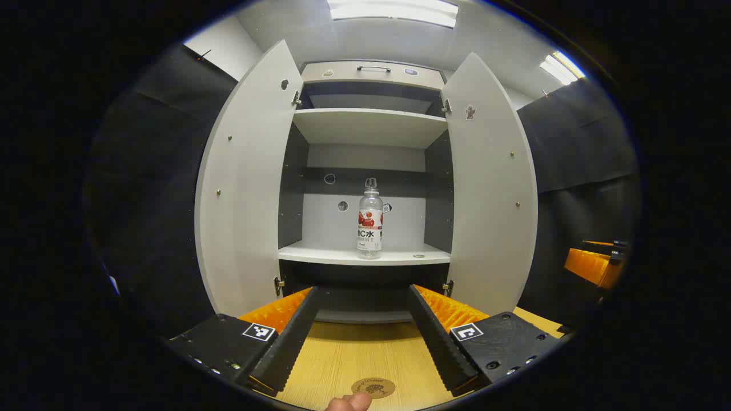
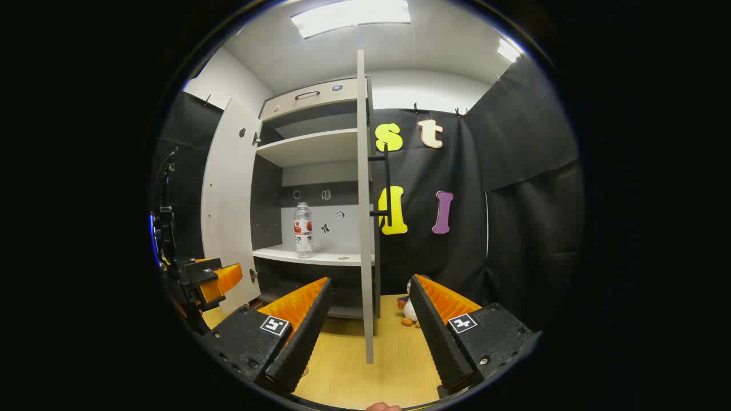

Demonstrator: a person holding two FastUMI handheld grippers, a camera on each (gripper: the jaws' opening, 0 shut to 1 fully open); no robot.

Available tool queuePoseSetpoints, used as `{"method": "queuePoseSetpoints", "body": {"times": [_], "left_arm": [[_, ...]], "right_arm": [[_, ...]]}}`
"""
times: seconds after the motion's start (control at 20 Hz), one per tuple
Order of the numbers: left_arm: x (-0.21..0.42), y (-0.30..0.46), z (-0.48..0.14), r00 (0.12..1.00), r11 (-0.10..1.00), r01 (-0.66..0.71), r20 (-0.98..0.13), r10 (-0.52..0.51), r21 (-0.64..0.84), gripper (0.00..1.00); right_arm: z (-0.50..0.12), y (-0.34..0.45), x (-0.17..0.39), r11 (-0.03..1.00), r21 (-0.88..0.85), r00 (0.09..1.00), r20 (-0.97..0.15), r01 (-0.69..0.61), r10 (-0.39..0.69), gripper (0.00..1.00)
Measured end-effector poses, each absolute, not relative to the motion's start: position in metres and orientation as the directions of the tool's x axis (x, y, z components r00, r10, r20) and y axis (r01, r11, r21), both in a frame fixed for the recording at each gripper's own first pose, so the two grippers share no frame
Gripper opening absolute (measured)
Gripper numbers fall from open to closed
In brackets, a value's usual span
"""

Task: Grasp the bottle in the cabinet with the left hand and place it on the coaster, then close the right door with the right hand and the left door with the left hand.

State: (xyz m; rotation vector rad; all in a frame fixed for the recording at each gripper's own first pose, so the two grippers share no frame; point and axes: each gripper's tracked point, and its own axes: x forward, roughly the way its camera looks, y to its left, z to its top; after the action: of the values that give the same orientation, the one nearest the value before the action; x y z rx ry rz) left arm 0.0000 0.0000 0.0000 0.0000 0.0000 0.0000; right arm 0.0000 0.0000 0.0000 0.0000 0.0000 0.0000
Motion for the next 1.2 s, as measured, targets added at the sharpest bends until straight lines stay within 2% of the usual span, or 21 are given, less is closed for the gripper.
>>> {"method": "queuePoseSetpoints", "body": {"times": [1.15, 1.2], "left_arm": [[-0.0009, 0.0014, 0.0003, 1.000, 1.000, 0.018, -0.005, -0.018, -0.014, 0.95], [0.0012, 0.0008, 0.0016, 1.000, 1.000, 0.022, -0.002, -0.022, -0.015, 0.91]], "right_arm": [[0.0023, 0.0057, -0.0085, 1.000, 0.000, 1.000, 0.011, 0.007, -0.007, 0.83], [0.0020, 0.0060, -0.0095, 1.000, -0.001, 1.000, 0.011, 0.008, -0.008, 0.83]]}}
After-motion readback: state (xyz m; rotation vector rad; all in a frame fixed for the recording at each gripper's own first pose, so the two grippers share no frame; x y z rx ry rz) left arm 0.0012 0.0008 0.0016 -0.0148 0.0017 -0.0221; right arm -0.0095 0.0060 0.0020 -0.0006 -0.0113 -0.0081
